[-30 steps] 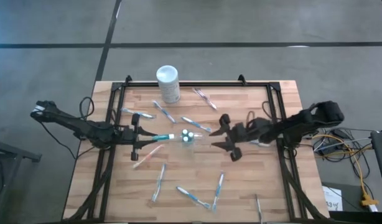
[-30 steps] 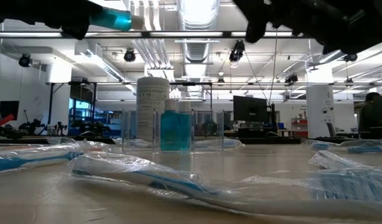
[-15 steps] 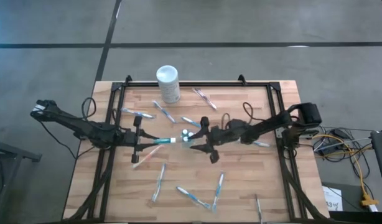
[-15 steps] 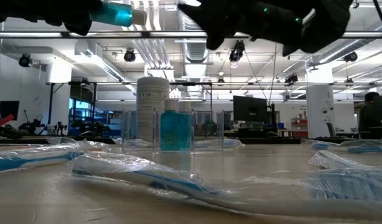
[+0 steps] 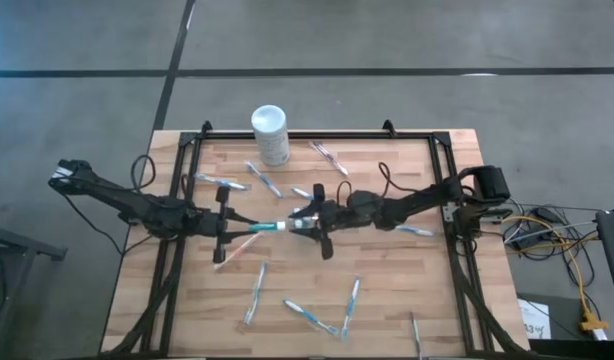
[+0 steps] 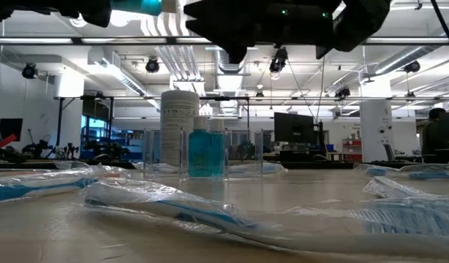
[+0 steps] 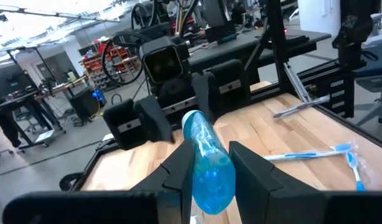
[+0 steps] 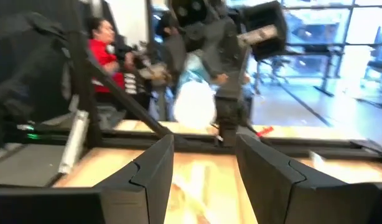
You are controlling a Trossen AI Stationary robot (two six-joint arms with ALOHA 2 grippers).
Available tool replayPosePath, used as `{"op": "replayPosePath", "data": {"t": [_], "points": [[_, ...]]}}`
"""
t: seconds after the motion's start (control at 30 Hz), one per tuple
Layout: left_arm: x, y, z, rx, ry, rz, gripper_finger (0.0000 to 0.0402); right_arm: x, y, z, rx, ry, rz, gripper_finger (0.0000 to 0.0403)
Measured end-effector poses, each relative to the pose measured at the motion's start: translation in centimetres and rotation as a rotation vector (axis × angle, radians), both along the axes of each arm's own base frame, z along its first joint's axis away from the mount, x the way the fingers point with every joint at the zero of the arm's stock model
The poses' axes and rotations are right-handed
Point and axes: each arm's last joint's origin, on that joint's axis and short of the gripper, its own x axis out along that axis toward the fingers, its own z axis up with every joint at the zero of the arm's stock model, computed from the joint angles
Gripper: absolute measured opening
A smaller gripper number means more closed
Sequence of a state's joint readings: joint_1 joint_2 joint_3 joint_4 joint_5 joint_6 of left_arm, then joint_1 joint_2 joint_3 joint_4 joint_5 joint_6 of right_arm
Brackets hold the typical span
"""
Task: Pick & Place toothbrushing station
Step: Put the blue mouthwash into the transparent organizer
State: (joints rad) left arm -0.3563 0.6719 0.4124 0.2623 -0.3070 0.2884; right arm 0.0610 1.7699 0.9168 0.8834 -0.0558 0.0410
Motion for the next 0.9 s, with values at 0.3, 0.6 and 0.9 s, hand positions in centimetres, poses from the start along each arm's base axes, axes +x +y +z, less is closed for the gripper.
{"op": "replayPosePath", "data": {"t": [0.3, 0.6, 0.9], "points": [[0.7, -0.3, 0.0, 0.043, -0.004, -0.005, 0.0085, 0.8, 0.0, 0.8, -0.031, 0.039, -0.001, 0.0169], [0.7, -0.3, 0.5, 0.038, -0.021, -0.005, 0.0085, 0.8, 0.0, 0.9, -0.043, 0.035, 0.046, 0.0169], [0.7, -0.2, 1.4, 0.035, -0.042, 0.027, 0.0085, 0.8, 0.4, 0.9, -0.041, 0.034, 0.132, 0.02]]}}
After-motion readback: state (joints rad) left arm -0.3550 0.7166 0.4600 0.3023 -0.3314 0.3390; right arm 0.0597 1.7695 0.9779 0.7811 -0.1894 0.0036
